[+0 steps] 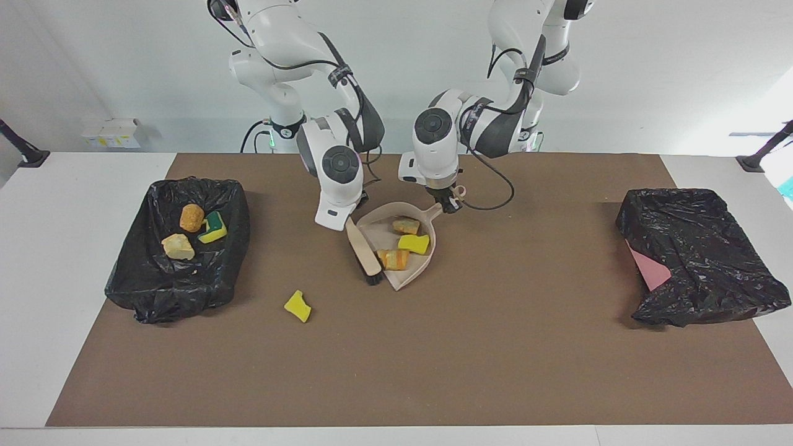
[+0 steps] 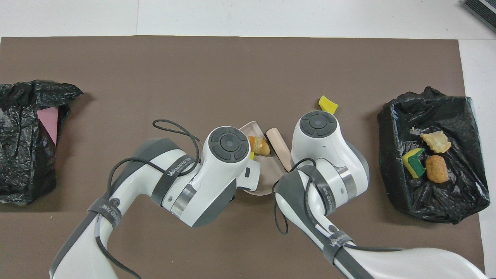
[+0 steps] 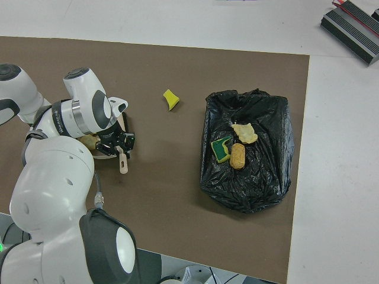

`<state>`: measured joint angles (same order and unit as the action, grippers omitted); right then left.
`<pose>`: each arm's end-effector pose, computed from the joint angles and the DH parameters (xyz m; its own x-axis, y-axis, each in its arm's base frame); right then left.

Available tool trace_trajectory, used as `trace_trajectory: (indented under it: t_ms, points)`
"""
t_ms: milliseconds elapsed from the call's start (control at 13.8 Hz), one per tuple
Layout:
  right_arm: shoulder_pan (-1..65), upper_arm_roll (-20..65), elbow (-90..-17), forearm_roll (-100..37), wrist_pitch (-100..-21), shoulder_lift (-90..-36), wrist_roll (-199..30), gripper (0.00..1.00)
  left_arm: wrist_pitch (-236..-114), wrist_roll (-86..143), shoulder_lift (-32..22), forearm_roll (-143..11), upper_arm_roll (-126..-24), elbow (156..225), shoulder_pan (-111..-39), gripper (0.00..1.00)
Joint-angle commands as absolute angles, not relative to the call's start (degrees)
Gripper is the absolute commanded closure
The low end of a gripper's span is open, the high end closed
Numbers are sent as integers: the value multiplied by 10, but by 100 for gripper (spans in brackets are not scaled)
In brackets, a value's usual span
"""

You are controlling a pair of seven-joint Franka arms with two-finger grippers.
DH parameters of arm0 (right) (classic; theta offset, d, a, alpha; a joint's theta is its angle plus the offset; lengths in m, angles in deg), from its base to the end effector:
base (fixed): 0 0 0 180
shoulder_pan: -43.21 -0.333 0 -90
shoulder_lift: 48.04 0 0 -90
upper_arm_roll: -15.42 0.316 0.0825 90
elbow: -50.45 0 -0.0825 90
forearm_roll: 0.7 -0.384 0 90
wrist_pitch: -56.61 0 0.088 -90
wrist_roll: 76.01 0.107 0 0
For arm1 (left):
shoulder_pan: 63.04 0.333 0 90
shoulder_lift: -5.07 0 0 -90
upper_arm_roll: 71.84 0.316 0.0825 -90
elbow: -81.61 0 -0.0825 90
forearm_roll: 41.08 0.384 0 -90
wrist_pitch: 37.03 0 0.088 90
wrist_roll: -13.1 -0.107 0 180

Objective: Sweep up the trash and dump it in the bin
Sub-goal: 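Sweep the yellow sponge piece into the dustpan with the right gripper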

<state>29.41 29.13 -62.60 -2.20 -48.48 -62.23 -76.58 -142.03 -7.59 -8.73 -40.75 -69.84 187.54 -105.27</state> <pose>0.4922 0.2549 0.3241 0.8155 0.4452 -0.3698 0.4483 -0.8900 -0.0827 0.4484 -0.3800 0.3756 0.4614 -0.8534 -0.2425 -0.8677 -0.4910 0.0773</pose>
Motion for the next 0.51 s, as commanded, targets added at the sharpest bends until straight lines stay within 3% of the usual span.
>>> trace_trajectory:
  t_ms: [0,217,434]
  points:
    - [282,295,-642,-57,-479,-603,-773,100,-1441,-69,-95,-400,-703,1870,-1048,100]
    - [301,286,-632,-50,-477,-601,-774,100,-1441,-71,-95,-400,-702,1869,-1048,100]
    - [370,286,-612,-19,-476,-606,-775,100,-1439,-72,-95,-400,-702,1866,-1047,100]
